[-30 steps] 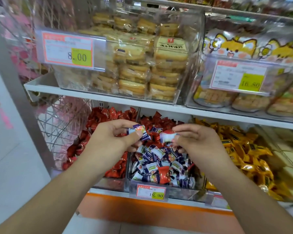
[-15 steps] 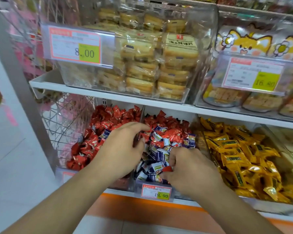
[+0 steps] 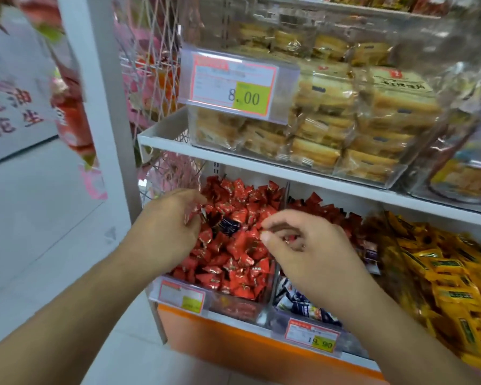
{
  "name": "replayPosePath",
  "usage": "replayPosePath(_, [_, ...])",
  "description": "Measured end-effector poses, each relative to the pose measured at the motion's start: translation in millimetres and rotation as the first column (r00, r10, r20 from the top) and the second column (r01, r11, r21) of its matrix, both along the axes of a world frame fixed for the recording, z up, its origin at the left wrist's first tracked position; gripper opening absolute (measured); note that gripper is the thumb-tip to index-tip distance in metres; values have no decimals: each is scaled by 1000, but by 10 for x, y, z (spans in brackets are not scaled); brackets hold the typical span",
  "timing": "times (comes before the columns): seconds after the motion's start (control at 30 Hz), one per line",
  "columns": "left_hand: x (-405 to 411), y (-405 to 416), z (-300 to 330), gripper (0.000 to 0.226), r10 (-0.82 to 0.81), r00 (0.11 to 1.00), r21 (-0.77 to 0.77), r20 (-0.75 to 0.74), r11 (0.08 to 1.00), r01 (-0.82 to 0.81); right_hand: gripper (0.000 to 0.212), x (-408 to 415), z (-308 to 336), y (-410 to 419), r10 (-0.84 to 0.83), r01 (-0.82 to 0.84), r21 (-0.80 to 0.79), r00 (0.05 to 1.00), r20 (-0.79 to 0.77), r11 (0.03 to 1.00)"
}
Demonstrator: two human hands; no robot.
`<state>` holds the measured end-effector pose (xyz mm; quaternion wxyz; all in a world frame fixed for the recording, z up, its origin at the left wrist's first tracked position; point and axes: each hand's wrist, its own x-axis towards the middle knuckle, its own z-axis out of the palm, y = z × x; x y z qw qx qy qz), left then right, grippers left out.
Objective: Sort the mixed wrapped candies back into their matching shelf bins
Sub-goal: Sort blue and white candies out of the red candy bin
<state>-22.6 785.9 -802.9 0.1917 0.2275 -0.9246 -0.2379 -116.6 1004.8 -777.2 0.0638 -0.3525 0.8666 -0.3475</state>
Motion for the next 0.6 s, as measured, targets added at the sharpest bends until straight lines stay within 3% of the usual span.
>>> replayPosePath(0.1, [-55,-61,-67,36,-36,999,-39,-6,999,36,24,7,-127,-30,89,-61,177,984,-157,982])
replayPosePath(0.17, [-159,-65,-124,34,-71,997,-59,-10,996,70,26,-12,-179,-5,134,-92,215,973,-189,972])
replayPosePath(0.3, [-427,-57,-256,26,-95,995,-34,10,995,95,22,-45,-192,72,87,-75,116,990,-108,990])
replayPosePath(0.6, [-765,-66,-446,16,-62,981,90,181,995,46,23,-78,-251,282,107,-104,34,988,-114,994])
